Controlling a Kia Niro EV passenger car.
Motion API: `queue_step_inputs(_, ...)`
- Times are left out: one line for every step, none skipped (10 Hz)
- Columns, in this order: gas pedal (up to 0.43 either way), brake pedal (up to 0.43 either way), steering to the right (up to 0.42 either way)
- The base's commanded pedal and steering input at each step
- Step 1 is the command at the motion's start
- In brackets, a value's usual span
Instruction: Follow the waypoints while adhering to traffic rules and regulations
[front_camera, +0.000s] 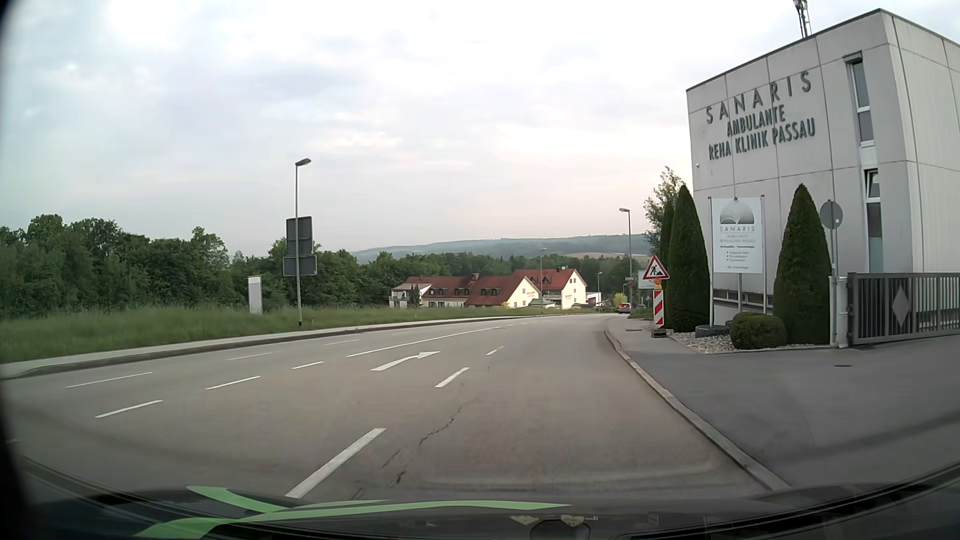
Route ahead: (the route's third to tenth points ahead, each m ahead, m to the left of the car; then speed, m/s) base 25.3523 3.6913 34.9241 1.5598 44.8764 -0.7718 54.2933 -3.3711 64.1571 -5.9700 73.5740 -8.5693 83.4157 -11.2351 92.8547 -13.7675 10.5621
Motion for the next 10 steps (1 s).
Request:
queue_step_inputs(0.0, 0.0, 0.028)
queue_step_inputs(0.0, 0.0, 0.027)
queue_step_inputs(0.0, 0.0, 0.025)
queue_step_inputs(0.0, 0.0, 0.023)
queue_step_inputs(0.039, 0.0, 0.021)
queue_step_inputs(0.039, 0.0, 0.02)
queue_step_inputs(0.039, 0.0, 0.025)
queue_step_inputs(0.039, 0.0, 0.029)
queue_step_inputs(0.039, 0.0, 0.029)
queue_step_inputs(0.028, 0.0, 0.029)
